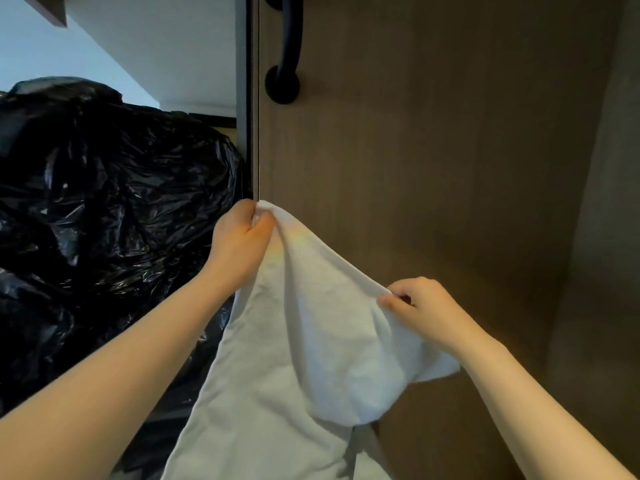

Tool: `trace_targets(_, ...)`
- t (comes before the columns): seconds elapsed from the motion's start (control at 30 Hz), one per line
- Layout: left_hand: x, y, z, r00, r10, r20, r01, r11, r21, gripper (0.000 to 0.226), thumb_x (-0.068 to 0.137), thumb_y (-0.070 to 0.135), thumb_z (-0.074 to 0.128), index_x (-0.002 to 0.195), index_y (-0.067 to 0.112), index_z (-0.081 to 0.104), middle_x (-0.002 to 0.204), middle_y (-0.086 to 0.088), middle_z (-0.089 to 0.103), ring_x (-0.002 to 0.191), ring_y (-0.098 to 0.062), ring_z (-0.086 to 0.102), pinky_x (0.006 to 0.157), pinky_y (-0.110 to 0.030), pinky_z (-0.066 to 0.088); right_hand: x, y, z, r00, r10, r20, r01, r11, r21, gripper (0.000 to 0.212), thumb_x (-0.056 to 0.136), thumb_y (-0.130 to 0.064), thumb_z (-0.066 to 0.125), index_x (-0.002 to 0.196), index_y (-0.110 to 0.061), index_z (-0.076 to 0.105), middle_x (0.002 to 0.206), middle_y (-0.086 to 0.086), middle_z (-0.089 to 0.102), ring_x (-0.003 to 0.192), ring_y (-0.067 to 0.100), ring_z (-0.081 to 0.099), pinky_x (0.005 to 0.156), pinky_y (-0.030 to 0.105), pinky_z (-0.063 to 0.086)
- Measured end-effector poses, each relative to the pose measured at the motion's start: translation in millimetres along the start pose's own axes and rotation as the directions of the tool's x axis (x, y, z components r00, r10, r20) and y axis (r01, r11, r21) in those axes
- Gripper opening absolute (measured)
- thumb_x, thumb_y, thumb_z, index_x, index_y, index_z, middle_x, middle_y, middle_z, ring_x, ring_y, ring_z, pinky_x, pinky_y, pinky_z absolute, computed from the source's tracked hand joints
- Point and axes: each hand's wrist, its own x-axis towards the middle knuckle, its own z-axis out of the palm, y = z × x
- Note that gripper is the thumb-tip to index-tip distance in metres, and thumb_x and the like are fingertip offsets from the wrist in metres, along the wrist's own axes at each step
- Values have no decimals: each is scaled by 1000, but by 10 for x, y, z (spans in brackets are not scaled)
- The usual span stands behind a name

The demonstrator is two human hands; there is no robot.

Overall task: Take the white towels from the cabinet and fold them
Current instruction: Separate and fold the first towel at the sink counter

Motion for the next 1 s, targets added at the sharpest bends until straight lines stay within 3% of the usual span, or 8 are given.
trace_targets(0.17,69,-188,82,1000,-28,-4,29,999,22,33,100,23,39,99,-6,54,83,-16,52,67,-18,42,56,-29,29,-64,147,95,998,54,31,-55,998,39,46,97,-42,54,72,-4,60,61,8,47,55,14,41,55,32,33)
trace_targets(0.33,157,-465,171,989,-145,-32,146,989,33,36,101,27,36,106,-2,58,88,-14,54,73,-20,45,55,-26,30,-235,289,222,987,149,67,-163,941,296,46,90,-46,63,69,-6,66,59,5,55,56,22,52,54,21,40)
trace_targets(0.47,169,-652,196,980,-197,-16,198,979,45,38,102,28,35,103,-4,57,87,-16,56,71,-20,47,56,-27,32,-349,282,210,993,82,-86,-29,868,495,42,84,-50,59,67,-12,68,66,5,63,69,22,63,64,23,50)
trace_targets(0.57,134,-730,212,982,-186,7,185,979,90,34,102,26,34,98,-2,54,78,-8,51,63,-15,44,56,-28,33,-321,250,159,972,66,-225,61,855,515,44,85,-49,58,64,-10,64,61,4,58,62,20,58,57,19,45)
trace_targets(0.67,74,-805,261,979,-205,11,203,972,122,33,103,25,34,99,-1,52,76,-5,48,63,-15,43,56,-32,33,-300,296,90,976,-17,-217,98,925,367,44,89,-51,56,57,-20,57,54,-4,53,54,14,52,51,19,39)
trace_targets(0.77,32,-897,293,965,-263,17,259,956,136,25,103,23,33,98,4,49,73,-1,41,60,-11,38,53,-25,30,-290,400,-7,983,-136,-119,133,990,-36,49,93,-56,47,57,-25,50,53,-8,50,52,12,52,52,21,39)
trace_targets(0.87,-6,-966,296,968,-246,43,236,959,159,25,102,22,34,98,2,49,73,-2,43,60,-12,39,53,-26,31,-263,480,-108,983,-152,-107,108,937,-333,43,95,-55,44,60,-30,46,58,-14,49,55,6,53,56,13,37)
trace_targets(1.0,-30,-1031,285,978,-197,74,177,960,215,27,101,22,36,94,-2,46,73,-8,47,61,-20,45,53,-32,32,-209,541,-124,960,-196,-197,90,889,-448,30,95,-46,54,68,-33,50,67,-18,52,57,3,53,55,11,39)
